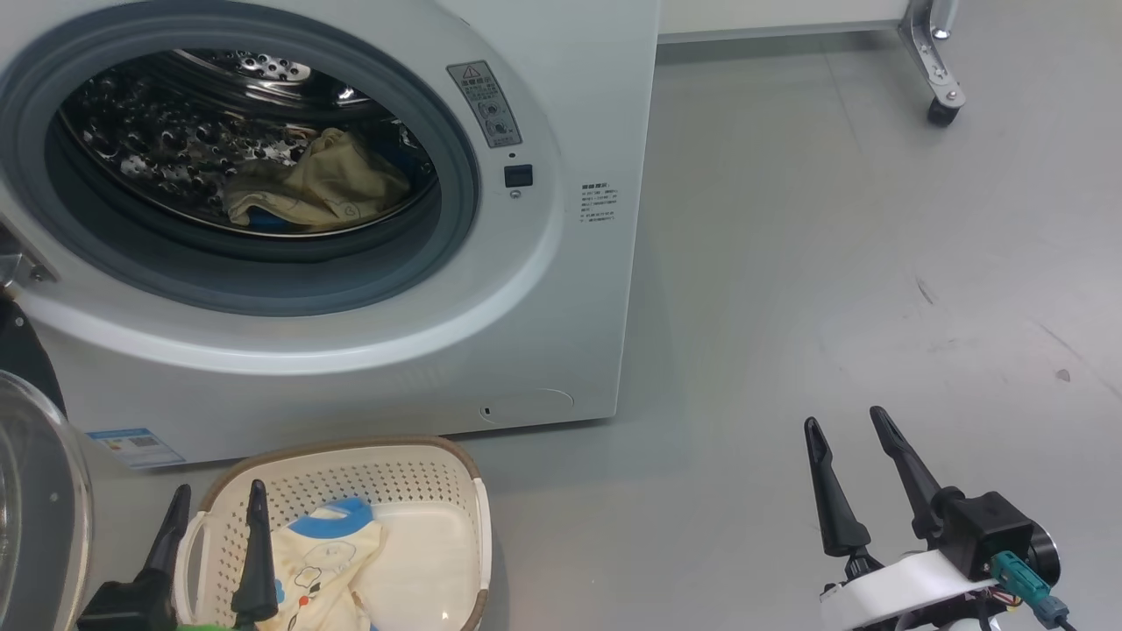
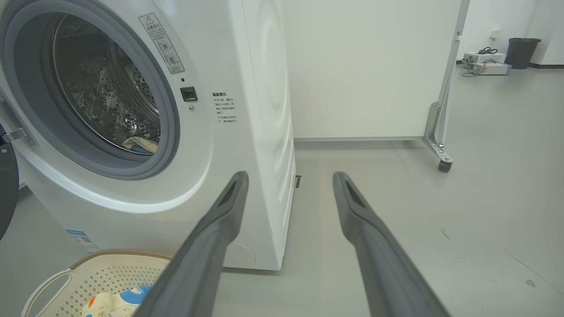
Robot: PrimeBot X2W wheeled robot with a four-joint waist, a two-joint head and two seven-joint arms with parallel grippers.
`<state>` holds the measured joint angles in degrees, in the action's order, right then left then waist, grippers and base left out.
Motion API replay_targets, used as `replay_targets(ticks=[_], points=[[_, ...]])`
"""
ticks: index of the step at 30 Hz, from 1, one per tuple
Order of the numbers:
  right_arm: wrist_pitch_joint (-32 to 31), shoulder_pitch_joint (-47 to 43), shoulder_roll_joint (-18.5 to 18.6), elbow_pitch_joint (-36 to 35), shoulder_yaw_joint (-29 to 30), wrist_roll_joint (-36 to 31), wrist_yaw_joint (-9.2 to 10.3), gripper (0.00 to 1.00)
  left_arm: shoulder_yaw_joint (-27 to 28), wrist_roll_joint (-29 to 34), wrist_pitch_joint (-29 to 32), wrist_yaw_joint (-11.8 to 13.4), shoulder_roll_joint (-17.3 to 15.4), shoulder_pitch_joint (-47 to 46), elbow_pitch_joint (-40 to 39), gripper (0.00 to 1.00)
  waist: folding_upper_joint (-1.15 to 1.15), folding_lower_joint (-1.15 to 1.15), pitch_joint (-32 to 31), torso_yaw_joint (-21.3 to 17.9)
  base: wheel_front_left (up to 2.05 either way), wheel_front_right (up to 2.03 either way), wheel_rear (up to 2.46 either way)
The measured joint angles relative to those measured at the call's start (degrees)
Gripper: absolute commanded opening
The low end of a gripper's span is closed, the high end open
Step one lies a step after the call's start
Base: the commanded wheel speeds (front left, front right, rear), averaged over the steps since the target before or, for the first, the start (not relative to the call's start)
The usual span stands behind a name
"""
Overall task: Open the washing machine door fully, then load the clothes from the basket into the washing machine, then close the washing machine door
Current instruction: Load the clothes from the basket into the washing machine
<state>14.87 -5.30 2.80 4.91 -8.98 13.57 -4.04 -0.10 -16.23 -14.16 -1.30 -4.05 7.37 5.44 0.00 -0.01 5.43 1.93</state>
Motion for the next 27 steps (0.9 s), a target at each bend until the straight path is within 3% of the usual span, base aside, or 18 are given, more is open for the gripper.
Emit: replay_targets(ticks=[9, 21, 27], points=[[0.00, 1.20, 0.00, -2.33, -0.62, -0.18, -0.01, 1.00, -0.63, -0.90, 2.44, 0.00, 0.12, -0.60, 4.08, 1.00, 0.00, 0.00, 4.62, -0.60, 0.00, 0.00, 0.00], [0.00, 6.37, 0.05, -5.45, -1.54, -0.54, -0.30, 1.00, -4.05, -1.81, 10.71, -1.10, 0.54, -8.56, 18.15, 1.00, 0.00, 0.00, 13.47, -2.41, 0.00, 0.00, 0.00], [0.00, 9.04, 0.04, -7.16, -3.10, -0.66, -0.46, 1.00, -5.27, 0.20, 14.93, -1.43, -1.85, -14.86, 23.65, 1.00, 0.00, 0.01, 18.21, -3.81, 0.00, 0.00, 0.00]])
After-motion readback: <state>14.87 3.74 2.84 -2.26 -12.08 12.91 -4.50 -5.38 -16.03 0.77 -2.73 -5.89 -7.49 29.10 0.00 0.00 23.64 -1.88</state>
